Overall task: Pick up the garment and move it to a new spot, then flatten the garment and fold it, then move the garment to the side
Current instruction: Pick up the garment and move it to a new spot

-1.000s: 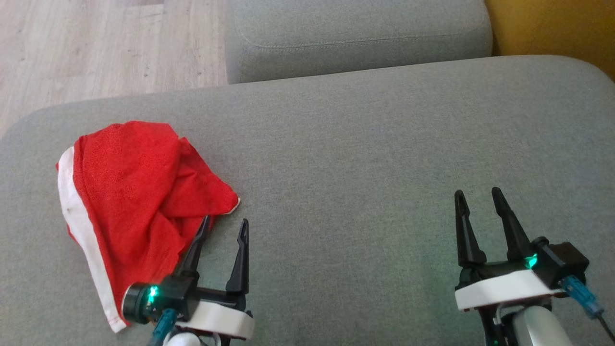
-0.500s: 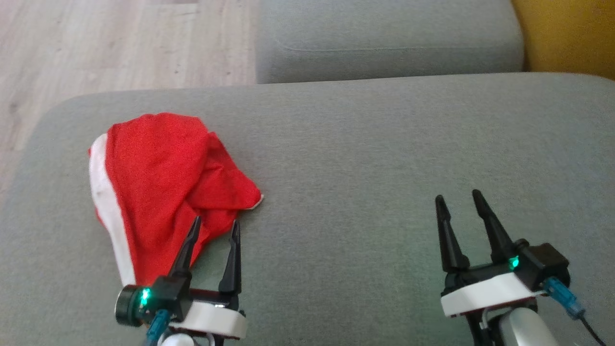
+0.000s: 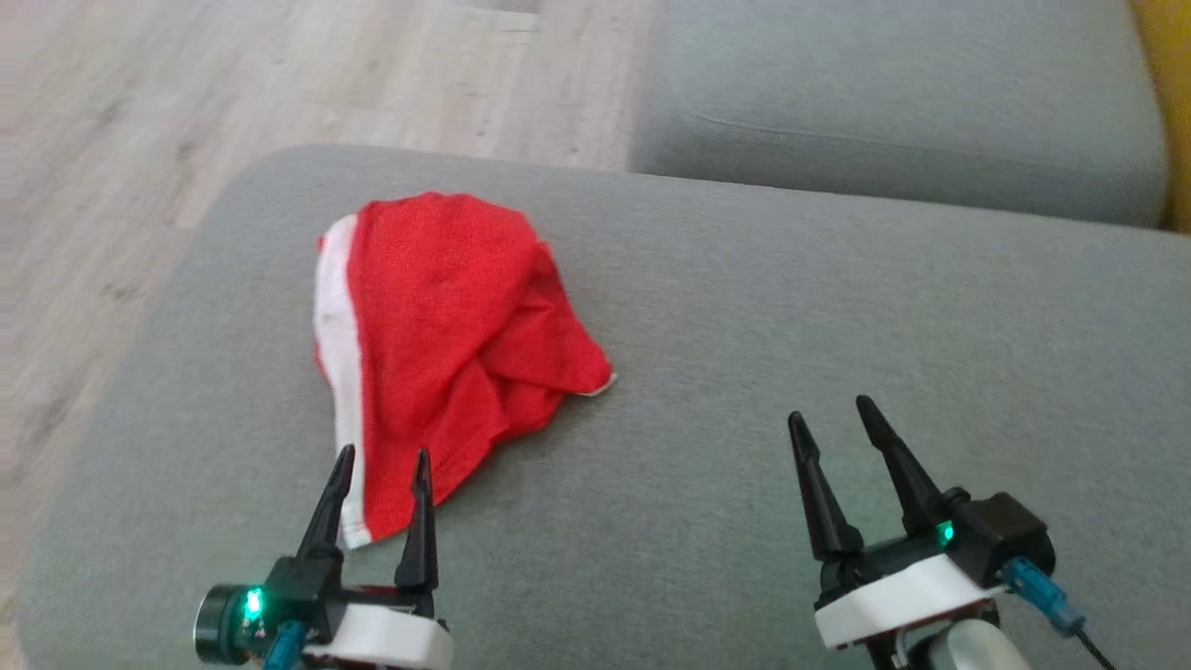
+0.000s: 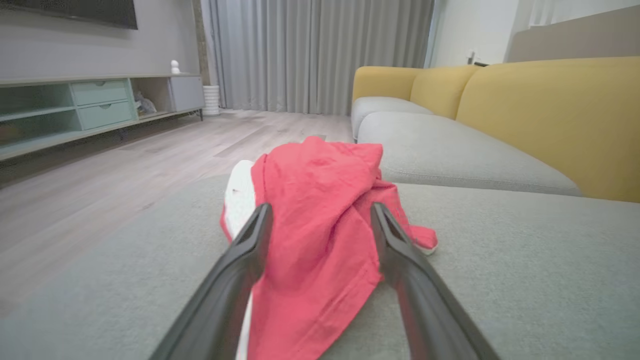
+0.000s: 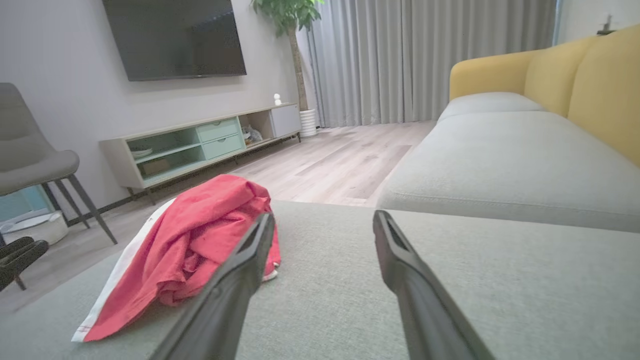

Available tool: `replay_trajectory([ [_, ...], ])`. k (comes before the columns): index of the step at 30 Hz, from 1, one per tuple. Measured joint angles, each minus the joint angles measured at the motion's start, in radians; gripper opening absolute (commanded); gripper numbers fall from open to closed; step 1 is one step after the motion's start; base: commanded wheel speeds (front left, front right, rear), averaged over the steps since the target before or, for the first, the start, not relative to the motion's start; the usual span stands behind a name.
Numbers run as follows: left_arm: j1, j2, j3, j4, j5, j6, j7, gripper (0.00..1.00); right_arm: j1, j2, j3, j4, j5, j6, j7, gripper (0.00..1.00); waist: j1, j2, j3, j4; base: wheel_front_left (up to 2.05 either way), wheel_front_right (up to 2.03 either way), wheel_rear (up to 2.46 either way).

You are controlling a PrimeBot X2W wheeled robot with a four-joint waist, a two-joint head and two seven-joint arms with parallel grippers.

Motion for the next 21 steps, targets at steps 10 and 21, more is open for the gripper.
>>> replay_trajectory([
  [10, 0.017, 0.000, 0.023, 0.001, 0.009, -0.002, 0.000, 1.00, 0.015, 0.000, 0.038, 0.005, 0.004, 0.000, 0.000, 1.00, 0.0000, 0.0000, -0.021, 0.116, 0.00, 0.00, 0.00],
  [21, 0.031, 0.000, 0.041, -0.001, 0.015, -0.002, 0.000, 1.00, 0.015, 0.000, 0.056, 0.008, 0.010, 0.000, 0.000, 1.00, 0.0000, 0.0000, -0.010, 0.114, 0.00, 0.00, 0.00],
])
